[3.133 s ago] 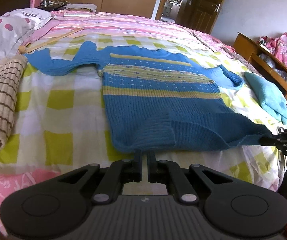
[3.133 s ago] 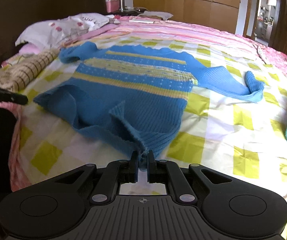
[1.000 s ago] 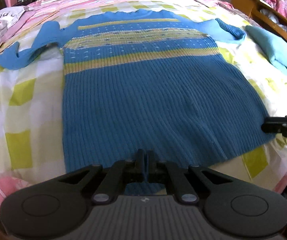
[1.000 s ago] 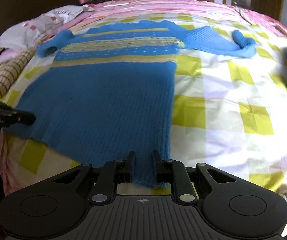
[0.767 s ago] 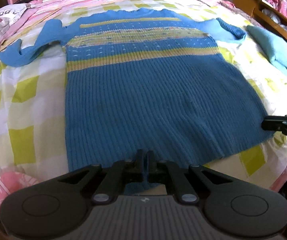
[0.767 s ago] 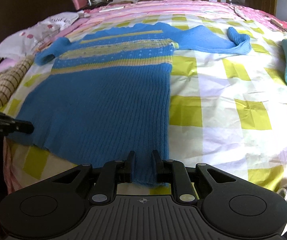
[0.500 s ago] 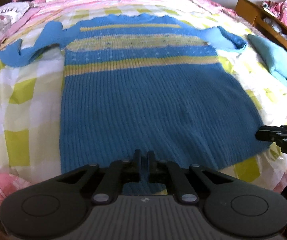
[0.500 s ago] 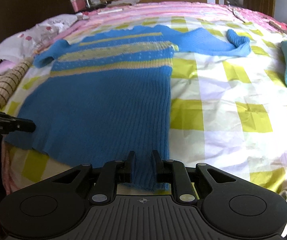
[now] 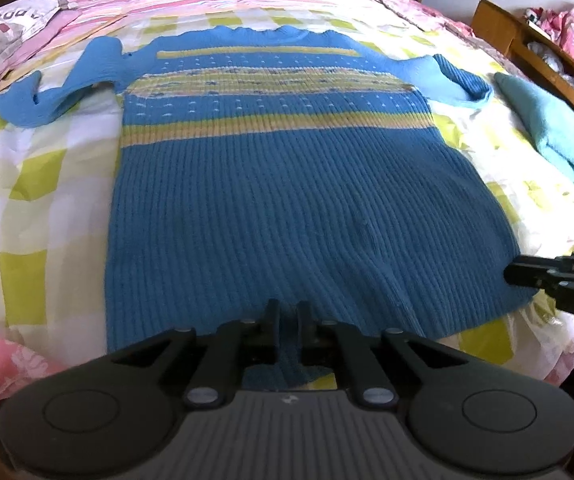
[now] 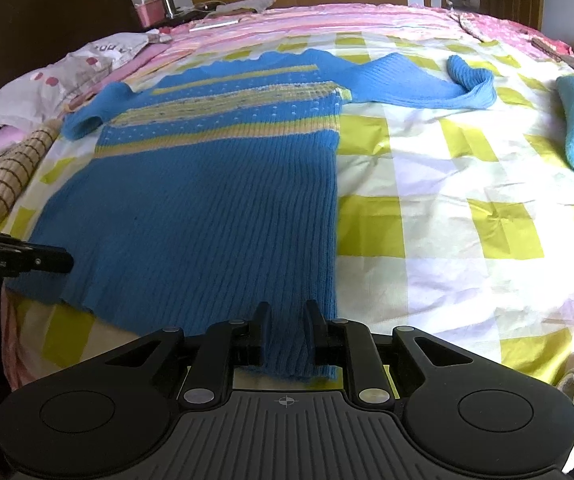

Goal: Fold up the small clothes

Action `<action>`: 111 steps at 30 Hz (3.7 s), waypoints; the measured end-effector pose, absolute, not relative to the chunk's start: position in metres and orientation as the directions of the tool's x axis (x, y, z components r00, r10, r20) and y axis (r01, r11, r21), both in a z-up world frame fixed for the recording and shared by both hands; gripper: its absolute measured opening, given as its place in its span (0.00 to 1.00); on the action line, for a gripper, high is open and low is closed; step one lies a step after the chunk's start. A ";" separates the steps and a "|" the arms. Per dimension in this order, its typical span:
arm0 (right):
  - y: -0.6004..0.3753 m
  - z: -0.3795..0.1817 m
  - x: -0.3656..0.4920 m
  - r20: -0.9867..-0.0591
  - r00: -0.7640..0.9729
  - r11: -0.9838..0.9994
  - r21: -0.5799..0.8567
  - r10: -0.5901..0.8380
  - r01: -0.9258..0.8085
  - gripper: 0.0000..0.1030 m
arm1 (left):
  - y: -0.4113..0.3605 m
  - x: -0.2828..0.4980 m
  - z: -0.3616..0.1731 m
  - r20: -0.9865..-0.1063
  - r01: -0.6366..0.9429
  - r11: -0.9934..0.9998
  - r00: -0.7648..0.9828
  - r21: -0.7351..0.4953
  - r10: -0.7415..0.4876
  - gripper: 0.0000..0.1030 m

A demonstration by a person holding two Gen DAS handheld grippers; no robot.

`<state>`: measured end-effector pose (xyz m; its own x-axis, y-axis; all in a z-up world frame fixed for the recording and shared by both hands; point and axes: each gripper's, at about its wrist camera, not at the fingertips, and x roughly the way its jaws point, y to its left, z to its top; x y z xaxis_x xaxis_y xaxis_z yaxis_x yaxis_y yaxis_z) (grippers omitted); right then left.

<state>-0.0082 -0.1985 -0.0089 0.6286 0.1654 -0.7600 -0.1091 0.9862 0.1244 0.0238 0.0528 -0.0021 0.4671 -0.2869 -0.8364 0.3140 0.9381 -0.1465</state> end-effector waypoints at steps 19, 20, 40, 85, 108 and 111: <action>-0.207 0.009 0.005 -0.745 0.663 0.997 0.076 0.072 -0.022 0.18 | 0.002 0.045 0.011 -0.771 0.419 0.896 0.517 -0.151 -0.371 0.17; -0.206 0.009 0.008 -0.747 0.663 0.998 0.066 0.060 -0.016 0.18 | -0.001 0.048 0.012 -0.765 0.423 0.893 0.520 -0.155 -0.380 0.17; -0.202 0.020 0.070 -0.736 0.668 0.993 -0.109 -0.110 0.043 0.27 | -0.036 0.114 0.009 -0.691 0.438 0.879 0.577 -0.190 -0.437 0.22; -0.350 0.021 0.241 -0.662 0.706 0.940 0.007 -0.251 0.341 0.27 | -0.059 0.163 -0.009 -0.612 0.395 0.876 0.631 -0.276 -0.478 0.30; -0.333 0.067 0.252 -0.559 0.828 0.900 0.341 -0.038 0.271 0.08 | -0.032 0.161 0.003 -0.574 0.353 0.885 0.674 -0.305 -0.466 0.32; -0.288 0.084 0.255 -0.527 0.849 0.926 0.340 0.043 0.165 0.08 | -0.011 0.155 0.014 -0.561 0.320 0.896 0.699 -0.309 -0.443 0.33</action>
<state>0.2546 -0.2881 0.0838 0.8489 0.0426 -0.5268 0.1646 0.9259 0.3401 0.1553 -0.0109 0.0138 0.6991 -0.4435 -0.5608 0.3201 0.8955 -0.3091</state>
